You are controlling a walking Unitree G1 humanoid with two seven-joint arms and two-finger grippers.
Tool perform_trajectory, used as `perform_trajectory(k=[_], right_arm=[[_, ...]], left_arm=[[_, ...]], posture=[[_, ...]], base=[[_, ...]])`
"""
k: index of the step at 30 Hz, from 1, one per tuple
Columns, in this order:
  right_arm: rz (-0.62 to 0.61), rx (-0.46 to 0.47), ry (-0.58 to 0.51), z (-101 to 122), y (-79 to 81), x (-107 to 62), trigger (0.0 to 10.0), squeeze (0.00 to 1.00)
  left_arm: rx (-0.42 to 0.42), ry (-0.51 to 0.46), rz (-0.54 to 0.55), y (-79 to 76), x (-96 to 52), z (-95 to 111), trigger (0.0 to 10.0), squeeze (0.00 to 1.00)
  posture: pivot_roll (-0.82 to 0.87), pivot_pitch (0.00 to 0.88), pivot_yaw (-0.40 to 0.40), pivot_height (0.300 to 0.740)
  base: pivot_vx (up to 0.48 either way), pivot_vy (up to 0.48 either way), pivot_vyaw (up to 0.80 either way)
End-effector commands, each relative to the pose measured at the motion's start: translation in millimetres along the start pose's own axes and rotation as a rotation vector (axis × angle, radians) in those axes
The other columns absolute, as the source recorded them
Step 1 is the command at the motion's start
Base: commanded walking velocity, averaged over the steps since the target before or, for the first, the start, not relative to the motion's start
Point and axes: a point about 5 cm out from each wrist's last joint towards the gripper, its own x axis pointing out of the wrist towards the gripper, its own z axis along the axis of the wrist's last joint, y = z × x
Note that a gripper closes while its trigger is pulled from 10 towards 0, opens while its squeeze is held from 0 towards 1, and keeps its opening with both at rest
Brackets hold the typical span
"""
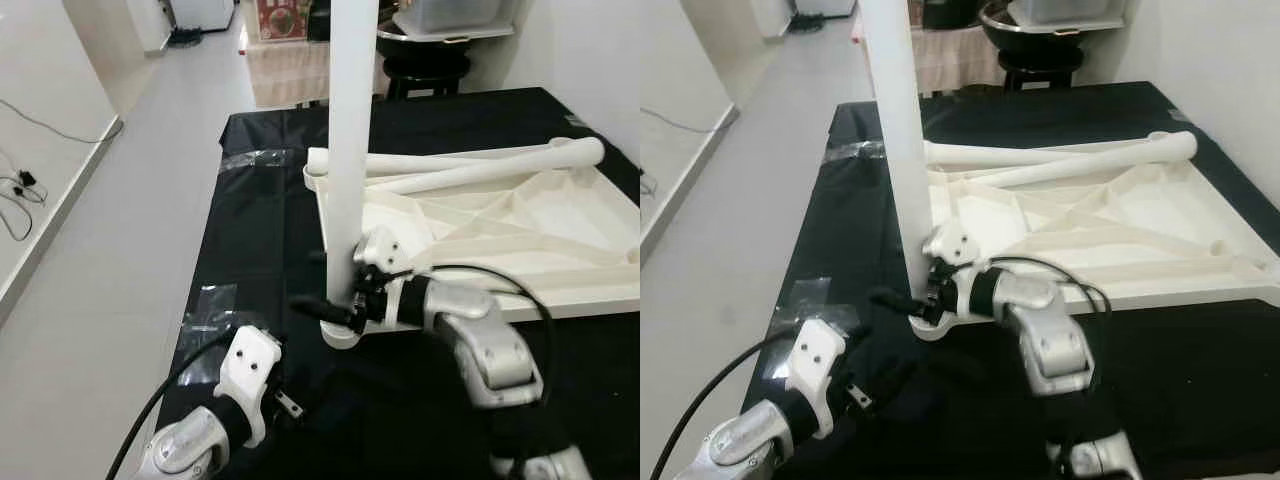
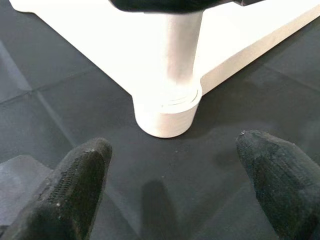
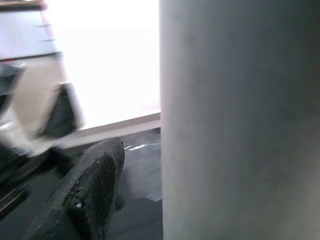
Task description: Building children table
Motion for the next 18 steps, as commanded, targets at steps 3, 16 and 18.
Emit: perform_trajectory(k=[3, 16, 18], right_arm=[[0.131, 0.02, 0.009, -4.9, -1.7, 4.3, 10.0, 0.0], [0.163, 0.073, 0.019, -1.8, -31.6, -3.4, 10.0, 0.0], [0.143, 0.094, 0.005, -7.5, -30.1, -9.1, 3.2, 0.0]], left_arm=[[-0.002, 0.016, 0.002, -1.4, -0.9, -3.0, 10.0, 0.0], [-0.004, -0.009, 0.002, -4.3, 1.0, 2.5, 10.0, 0.0], [-0.011, -0.001, 0.012, -3.3, 1.6, 1.7, 10.0, 0.0]], posture=[[0.1, 0.126, 0.054, 0.74], [0.09, 0.149, 0.046, 0.74], [0.09, 0.152, 0.049, 0.74]], base=[[0.0, 0.0, 0.0], [0.0, 0.0, 0.0], [0.0, 0.0, 0.0]])
